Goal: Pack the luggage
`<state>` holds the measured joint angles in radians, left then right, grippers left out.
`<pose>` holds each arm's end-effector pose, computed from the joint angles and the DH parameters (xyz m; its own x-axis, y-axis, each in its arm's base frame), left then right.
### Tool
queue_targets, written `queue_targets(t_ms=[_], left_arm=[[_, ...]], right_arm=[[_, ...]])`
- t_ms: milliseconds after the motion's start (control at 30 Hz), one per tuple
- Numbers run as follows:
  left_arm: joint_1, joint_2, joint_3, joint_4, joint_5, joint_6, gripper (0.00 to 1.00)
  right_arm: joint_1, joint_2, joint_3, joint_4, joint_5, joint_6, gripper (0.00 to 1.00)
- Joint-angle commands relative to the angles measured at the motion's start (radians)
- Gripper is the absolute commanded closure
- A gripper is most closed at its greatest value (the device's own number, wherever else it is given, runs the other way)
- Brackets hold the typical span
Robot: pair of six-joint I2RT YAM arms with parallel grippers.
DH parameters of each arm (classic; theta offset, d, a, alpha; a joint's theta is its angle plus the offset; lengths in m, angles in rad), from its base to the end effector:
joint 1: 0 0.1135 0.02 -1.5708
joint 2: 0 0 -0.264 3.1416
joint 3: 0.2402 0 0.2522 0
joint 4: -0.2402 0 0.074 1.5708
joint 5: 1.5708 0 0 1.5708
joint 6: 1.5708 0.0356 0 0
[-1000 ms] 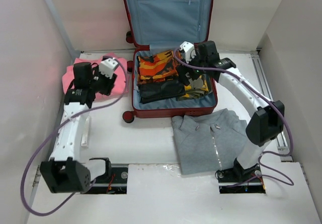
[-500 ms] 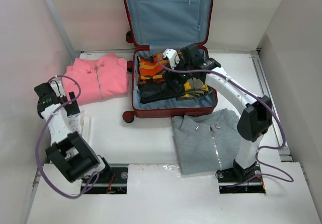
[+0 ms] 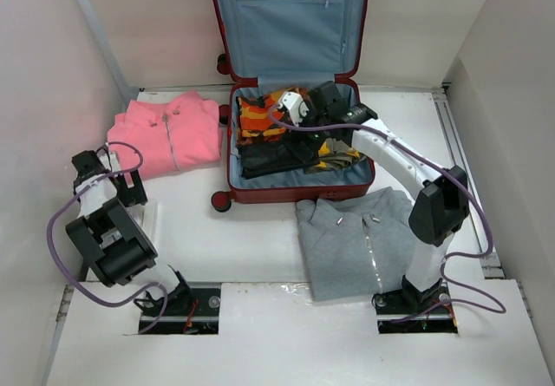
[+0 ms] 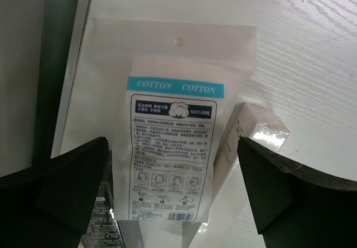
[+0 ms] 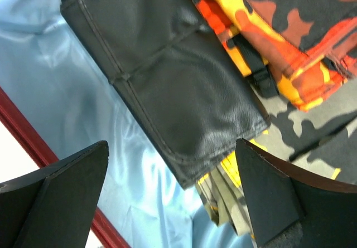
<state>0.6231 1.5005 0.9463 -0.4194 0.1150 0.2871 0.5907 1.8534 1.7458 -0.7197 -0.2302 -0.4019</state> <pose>0.2483 0.1734 0.2085 -0.7933 -0.2237 -0.5662 -0.3156 0.9465 0.0682 0.3419 0.2391 0.3204 -0.3004 -0.6600 -0.6886 -0.8562 0.5047 -0.1102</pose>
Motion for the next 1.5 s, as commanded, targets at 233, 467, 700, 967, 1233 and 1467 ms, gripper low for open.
queue_targets(t_ms=[233, 467, 700, 967, 1233, 1467], left_arm=[[0.010, 0.083, 0.034, 0.027, 0.000, 0.055, 0.00], [0.010, 0.113, 0.063, -0.002, 0.107, 0.090, 0.55], [0.010, 0.102, 0.172, -0.065, 0.189, 0.081, 0.92], [-0.132, -0.032, 0.374, -0.191, 0.265, 0.168, 0.93], [-0.637, 0.022, 0.692, -0.289, 0.423, 0.325, 0.98], [-1.071, 0.245, 0.878, -0.383, 0.316, 0.547, 1.00]], right_arm=[[-0.002, -0.076, -0.003, 0.003, 0.049, -0.017, 0.01], [-0.002, -0.066, 0.032, -0.018, 0.080, -0.017, 0.01], [-0.011, -0.066, 0.052, -0.038, 0.100, -0.017, 0.01], [-0.055, -0.066, 0.052, -0.038, 0.080, -0.017, 0.01], [-0.173, -0.152, -0.008, 0.022, 0.028, 0.002, 0.01], [-0.258, -0.287, -0.166, 0.065, 0.048, 0.031, 0.01]])
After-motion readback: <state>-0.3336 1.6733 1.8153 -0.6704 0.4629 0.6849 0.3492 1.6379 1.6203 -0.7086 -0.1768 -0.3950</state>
